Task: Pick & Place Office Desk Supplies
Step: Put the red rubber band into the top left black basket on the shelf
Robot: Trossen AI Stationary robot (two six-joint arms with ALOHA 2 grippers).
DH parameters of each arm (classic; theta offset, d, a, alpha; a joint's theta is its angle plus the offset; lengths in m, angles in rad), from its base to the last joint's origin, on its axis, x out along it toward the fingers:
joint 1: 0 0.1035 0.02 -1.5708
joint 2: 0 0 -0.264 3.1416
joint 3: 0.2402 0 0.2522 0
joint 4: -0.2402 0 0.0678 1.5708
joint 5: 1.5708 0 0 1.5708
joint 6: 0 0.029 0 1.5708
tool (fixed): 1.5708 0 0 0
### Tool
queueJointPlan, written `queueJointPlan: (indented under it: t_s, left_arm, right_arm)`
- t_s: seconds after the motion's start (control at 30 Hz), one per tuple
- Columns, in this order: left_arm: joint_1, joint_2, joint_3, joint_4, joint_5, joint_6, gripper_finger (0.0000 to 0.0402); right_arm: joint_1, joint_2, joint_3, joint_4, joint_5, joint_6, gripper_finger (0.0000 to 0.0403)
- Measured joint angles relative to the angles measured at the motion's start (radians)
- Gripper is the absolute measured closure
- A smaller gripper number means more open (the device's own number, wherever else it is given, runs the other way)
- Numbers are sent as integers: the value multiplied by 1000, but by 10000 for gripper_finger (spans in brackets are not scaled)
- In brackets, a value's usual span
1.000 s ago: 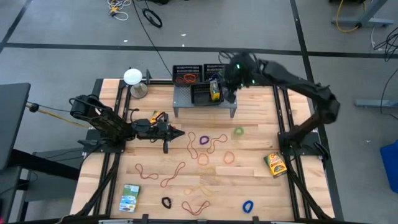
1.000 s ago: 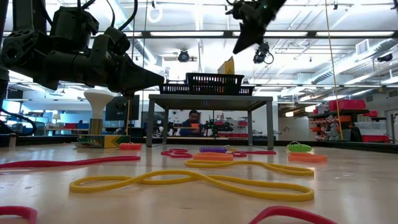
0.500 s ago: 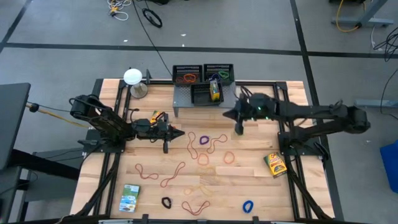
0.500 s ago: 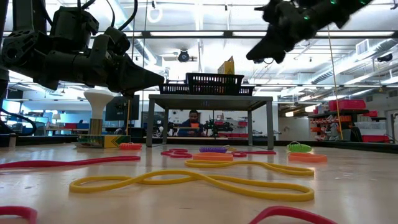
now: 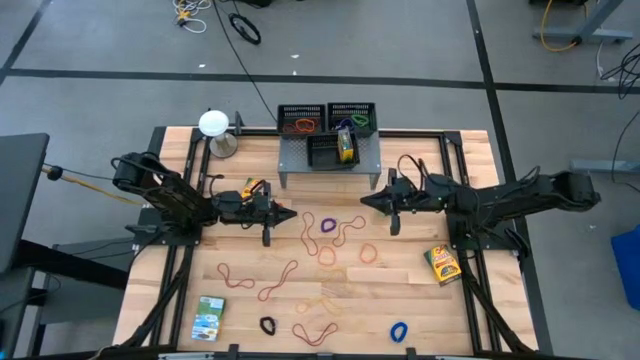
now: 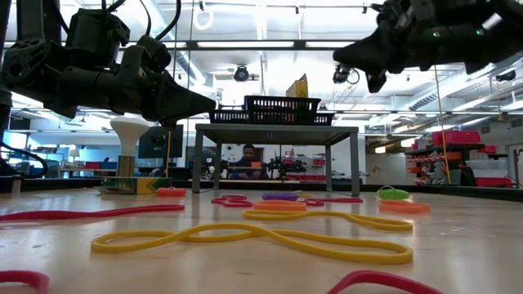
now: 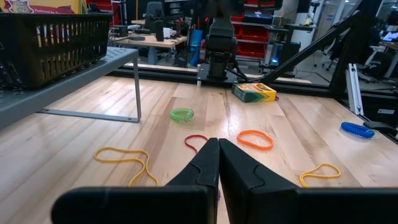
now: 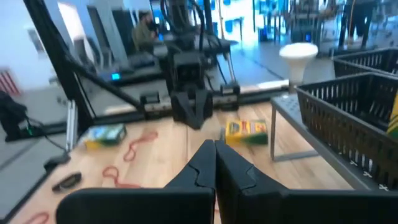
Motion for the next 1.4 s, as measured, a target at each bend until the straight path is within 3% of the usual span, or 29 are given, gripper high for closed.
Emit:
queueJointPlan:
  t_s: [0.37, 0.57, 0.77, 0.93, 1.07, 1.4]
  left_arm:
    - [0, 0, 0, 1, 0, 0, 389]
    - [0, 0, 21, 7, 0, -7, 389]
    - [-2, 0, 42, 5, -6, -215, 389]
    - [0, 0, 89, -25, 3, -252, 389]
    - [-4, 0, 184, -235, 69, -254, 389]
    - [-82, -3, 500, -1141, 254, -299, 386]
  right_arm:
    - [-2, 6, -17, 50, 28, -79, 394]
    - [-2, 13, -10, -11, 8, -107, 400]
    - [-2, 73, -11, -127, -29, -152, 397]
    - [-2, 142, -10, -118, -117, -229, 397]
    - [-2, 190, -8, -105, -152, -284, 397]
    - [-2, 204, -7, -58, -190, -322, 397]
